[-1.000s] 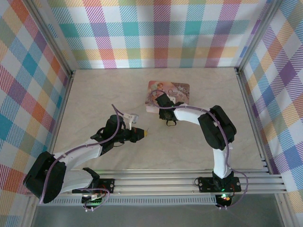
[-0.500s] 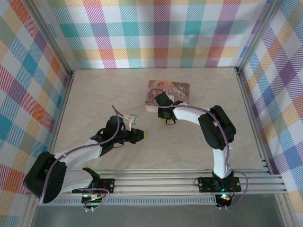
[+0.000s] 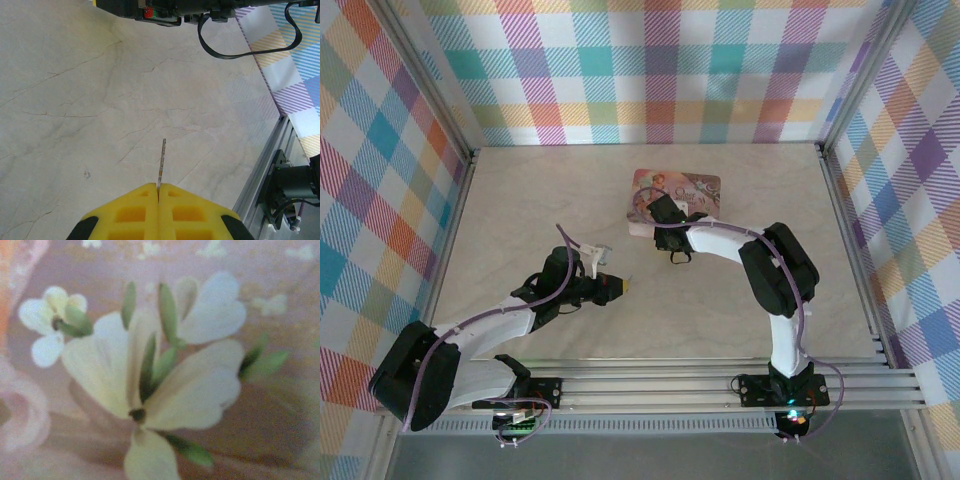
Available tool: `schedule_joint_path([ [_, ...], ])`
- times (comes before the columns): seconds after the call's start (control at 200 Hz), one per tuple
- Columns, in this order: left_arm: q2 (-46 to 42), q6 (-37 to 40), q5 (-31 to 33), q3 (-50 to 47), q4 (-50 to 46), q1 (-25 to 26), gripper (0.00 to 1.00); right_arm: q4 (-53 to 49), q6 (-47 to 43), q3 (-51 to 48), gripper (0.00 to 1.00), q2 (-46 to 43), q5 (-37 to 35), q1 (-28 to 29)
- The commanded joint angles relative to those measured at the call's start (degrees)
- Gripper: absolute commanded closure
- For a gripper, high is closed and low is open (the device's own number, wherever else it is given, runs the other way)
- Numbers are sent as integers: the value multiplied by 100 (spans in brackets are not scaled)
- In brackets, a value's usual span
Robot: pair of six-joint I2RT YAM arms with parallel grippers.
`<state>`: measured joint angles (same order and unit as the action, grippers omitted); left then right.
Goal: Unlock a padlock with a key
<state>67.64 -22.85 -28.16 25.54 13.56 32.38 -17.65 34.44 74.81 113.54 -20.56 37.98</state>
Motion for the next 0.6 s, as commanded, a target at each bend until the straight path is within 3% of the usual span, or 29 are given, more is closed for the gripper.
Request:
schedule_joint_path([
  [0.0, -108, 258, -90, -34, -21, -57, 100, -300, -102, 86, 89, -227, 281, 27],
  [0.245, 86, 427, -140, -18, 467, 112, 100, -1050, -231, -42, 100, -871, 1304, -57],
  [0.595, 419, 337, 132, -189, 1379, 316, 100, -1523, -163, -216, 100, -1488, 2875, -270],
])
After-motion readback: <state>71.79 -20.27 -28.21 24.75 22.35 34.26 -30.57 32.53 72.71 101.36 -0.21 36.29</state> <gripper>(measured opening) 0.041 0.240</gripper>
